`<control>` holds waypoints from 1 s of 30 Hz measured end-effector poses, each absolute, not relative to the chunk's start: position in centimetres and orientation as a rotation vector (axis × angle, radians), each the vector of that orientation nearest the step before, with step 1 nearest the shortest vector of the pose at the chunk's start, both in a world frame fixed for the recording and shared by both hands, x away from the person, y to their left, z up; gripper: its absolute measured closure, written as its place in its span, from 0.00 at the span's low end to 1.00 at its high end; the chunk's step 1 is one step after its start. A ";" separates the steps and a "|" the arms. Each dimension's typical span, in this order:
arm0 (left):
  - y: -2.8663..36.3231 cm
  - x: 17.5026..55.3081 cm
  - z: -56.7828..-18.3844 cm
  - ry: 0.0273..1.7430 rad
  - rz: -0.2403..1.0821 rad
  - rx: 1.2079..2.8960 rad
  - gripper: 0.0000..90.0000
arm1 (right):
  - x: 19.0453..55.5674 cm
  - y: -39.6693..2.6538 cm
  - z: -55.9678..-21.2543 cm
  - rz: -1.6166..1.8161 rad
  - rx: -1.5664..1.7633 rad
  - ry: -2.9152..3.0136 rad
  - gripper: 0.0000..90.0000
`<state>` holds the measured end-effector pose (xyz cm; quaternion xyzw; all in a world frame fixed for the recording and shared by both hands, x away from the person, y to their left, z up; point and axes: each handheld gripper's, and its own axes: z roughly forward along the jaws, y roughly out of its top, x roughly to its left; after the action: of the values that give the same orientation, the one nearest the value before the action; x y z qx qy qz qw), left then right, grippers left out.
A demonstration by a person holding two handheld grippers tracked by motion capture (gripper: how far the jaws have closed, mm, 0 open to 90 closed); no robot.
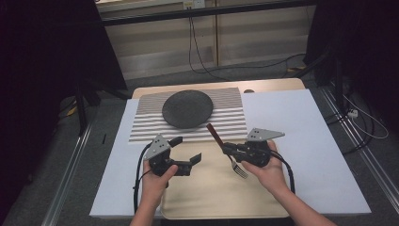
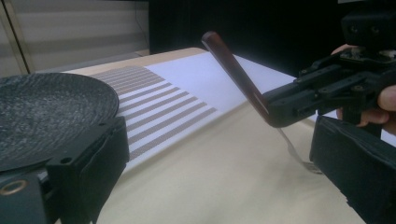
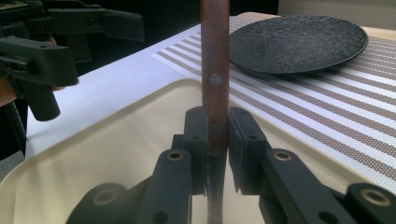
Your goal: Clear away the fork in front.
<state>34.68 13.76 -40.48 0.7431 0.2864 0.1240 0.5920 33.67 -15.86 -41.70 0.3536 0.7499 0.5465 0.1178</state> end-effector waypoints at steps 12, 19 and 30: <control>11.1 35.7 -40.6 0.752 0.193 1.666 0.11 | 33.2 -14.6 -41.4 1.625 0.987 2.231 0.87; 9.9 36.0 -40.5 0.790 0.116 1.593 0.39 | 33.0 -14.2 -41.0 1.647 0.964 2.234 0.87; 10.5 36.2 -39.3 0.813 -0.021 1.533 0.90 | 32.1 -13.9 -41.0 1.637 0.909 2.197 0.80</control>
<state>36.18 10.54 -39.27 0.6738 0.3576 -0.0091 0.6466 32.14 -13.87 -40.97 0.3124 0.7549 0.5625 0.1270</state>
